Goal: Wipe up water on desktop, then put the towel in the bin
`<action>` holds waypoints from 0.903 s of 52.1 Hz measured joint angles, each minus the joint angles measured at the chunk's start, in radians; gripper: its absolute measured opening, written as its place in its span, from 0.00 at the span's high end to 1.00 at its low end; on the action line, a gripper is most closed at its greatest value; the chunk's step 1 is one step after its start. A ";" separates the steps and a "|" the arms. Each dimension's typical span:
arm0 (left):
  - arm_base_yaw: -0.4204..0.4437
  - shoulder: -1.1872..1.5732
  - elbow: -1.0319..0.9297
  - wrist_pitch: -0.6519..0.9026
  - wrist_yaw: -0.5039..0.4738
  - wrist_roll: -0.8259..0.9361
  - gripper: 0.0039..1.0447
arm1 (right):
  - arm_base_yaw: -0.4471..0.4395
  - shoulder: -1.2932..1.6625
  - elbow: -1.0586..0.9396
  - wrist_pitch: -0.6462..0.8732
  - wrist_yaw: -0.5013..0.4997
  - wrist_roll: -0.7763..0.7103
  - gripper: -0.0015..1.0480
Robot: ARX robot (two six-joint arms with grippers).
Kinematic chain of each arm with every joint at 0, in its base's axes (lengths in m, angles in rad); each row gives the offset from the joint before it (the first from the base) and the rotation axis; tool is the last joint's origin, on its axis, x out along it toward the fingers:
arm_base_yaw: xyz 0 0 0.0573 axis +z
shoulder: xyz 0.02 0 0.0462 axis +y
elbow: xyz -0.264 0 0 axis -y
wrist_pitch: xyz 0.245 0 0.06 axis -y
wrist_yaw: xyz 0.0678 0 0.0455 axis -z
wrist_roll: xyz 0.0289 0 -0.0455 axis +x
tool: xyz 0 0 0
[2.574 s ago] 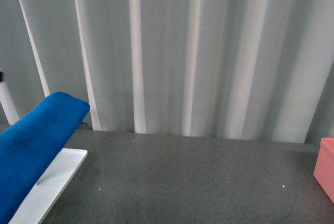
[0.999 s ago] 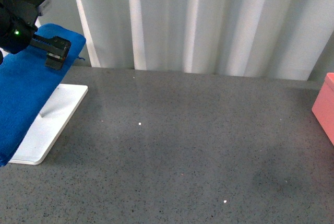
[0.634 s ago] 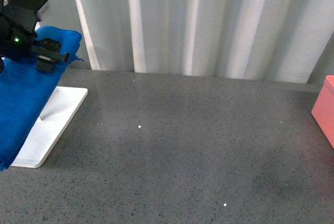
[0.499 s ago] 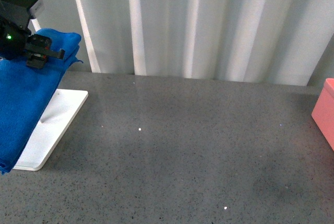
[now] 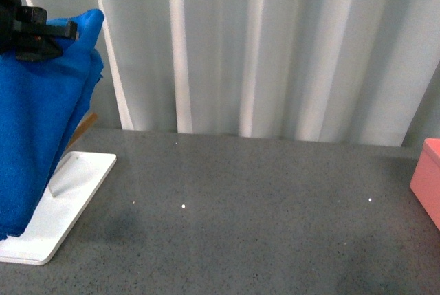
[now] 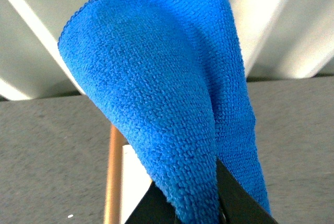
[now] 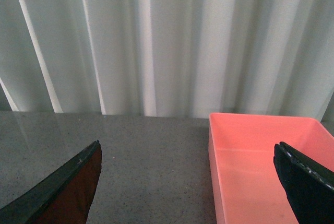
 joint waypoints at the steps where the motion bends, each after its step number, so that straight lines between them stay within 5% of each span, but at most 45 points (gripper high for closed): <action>1: -0.006 -0.019 -0.009 0.006 0.019 -0.021 0.96 | 0.000 0.000 0.000 0.000 0.000 0.000 0.07; 10: -0.096 -0.222 -0.113 0.141 0.201 -0.200 0.96 | 0.000 0.000 0.000 0.000 0.000 0.000 0.07; 31: -0.321 -0.249 -0.199 0.260 0.221 -0.350 0.96 | 0.000 0.000 0.000 0.000 0.000 0.000 0.07; 47: -0.352 -0.232 -0.197 0.247 0.201 -0.350 0.96 | 0.000 0.000 0.000 0.000 0.000 0.000 0.07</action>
